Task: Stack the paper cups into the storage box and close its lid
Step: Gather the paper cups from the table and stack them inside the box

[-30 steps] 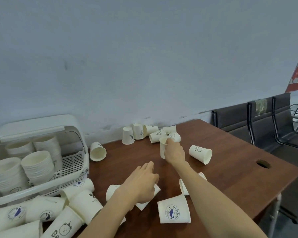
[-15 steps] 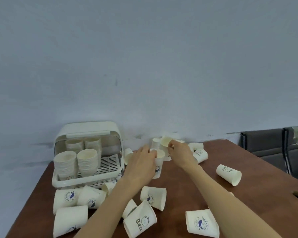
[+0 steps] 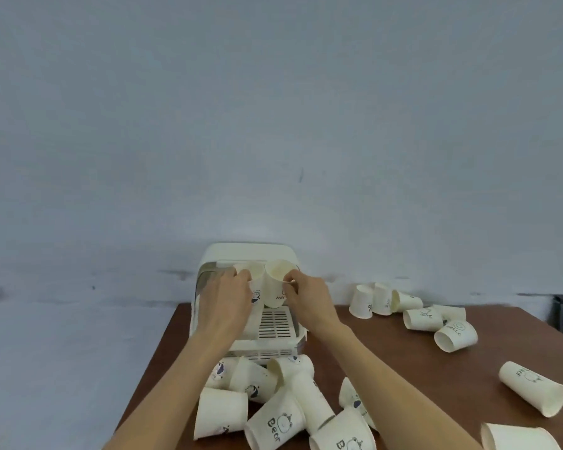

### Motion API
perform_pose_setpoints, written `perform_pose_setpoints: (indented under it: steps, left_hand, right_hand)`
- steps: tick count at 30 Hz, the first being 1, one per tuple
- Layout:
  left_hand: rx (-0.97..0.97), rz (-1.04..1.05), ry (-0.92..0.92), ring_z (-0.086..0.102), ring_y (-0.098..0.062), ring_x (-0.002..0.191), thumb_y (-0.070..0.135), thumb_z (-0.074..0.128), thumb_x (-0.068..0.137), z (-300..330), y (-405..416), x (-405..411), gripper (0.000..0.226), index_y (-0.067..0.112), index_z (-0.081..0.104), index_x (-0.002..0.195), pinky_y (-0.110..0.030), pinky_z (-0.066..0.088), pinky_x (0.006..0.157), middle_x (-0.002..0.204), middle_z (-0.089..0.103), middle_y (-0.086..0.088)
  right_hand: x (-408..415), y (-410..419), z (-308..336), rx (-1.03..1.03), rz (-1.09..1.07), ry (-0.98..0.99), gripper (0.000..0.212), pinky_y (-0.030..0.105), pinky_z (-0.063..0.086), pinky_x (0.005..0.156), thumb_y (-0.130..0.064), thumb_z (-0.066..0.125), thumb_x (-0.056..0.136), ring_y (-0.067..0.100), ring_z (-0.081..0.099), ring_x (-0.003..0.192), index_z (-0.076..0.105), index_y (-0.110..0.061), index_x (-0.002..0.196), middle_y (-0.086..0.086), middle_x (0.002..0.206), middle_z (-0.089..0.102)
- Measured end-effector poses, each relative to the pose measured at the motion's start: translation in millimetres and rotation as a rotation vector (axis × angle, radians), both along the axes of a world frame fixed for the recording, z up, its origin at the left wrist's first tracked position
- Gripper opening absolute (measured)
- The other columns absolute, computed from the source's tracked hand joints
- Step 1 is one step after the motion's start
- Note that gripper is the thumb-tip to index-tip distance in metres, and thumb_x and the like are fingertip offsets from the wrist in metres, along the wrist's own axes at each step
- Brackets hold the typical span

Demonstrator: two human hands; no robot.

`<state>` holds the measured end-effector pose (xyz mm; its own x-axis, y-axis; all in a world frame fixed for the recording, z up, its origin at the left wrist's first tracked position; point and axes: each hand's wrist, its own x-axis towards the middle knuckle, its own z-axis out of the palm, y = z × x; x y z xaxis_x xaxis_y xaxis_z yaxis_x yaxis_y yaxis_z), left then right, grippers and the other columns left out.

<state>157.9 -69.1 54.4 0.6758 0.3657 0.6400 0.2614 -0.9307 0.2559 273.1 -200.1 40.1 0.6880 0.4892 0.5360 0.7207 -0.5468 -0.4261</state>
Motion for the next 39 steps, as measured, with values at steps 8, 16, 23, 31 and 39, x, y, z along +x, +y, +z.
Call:
perform_pose_setpoints:
  steps: [8,16,23,31,39]
  left_hand:
    - [0.015,0.122,-0.054,0.058,-0.026,0.087,0.011,0.049,0.093,-2.3,55.6,-5.7,0.023,0.013,0.070,0.102,-0.031,0.036,0.066,0.095,0.064,-0.006]
    - [0.003,0.125,0.007,0.057,-0.027,0.090,0.010,0.049,0.093,-19.0,69.5,2.9,0.023,0.014,0.070,0.101,-0.032,0.039,0.070,0.098,0.064,-0.006]
    - [0.139,0.151,0.106,0.053,-0.022,0.053,0.002,0.085,0.053,-34.5,76.0,8.0,0.022,0.014,0.068,0.060,-0.027,0.037,0.046,0.061,0.058,-0.004]
    - [0.077,0.151,0.225,0.053,-0.024,0.098,0.007,0.042,0.093,-50.6,83.7,17.3,0.027,0.015,0.063,0.109,-0.031,0.039,0.076,0.110,0.056,-0.006]
    - [0.050,0.147,0.359,0.052,-0.025,0.103,0.004,0.044,0.087,-51.2,86.9,23.0,0.032,0.015,0.064,0.109,-0.033,0.039,0.084,0.113,0.054,-0.006]
  right_hand:
    - [-5.6,53.9,-20.0,-0.080,0.036,0.034,0.021,0.043,0.049,0.068,-0.022,0.044,0.096,0.028,0.060,0.079,0.062,-0.013,0.102,0.008,0.086,0.068]
    - [-1.8,64.8,-43.9,-0.347,0.031,-0.002,0.022,0.035,0.043,0.065,-0.025,0.044,0.097,0.028,0.062,0.085,0.063,-0.016,0.102,0.008,0.091,0.067]
    - [-14.4,67.4,-48.3,-0.563,-0.006,-0.137,0.012,0.036,0.033,0.060,0.000,0.043,0.087,0.034,0.057,0.091,0.045,-0.012,0.088,0.013,0.100,0.061]
    - [-15.5,74.9,-62.5,-0.063,-0.102,0.279,0.048,0.034,0.039,0.076,-0.022,0.053,0.088,0.032,0.051,0.112,0.034,-0.008,0.130,0.015,0.124,0.052]
    - [1.0,88.7,-76.1,0.067,-0.046,0.593,0.089,0.030,0.046,0.084,-0.029,0.077,0.066,0.025,0.052,0.114,0.027,-0.005,0.135,0.010,0.125,0.052]
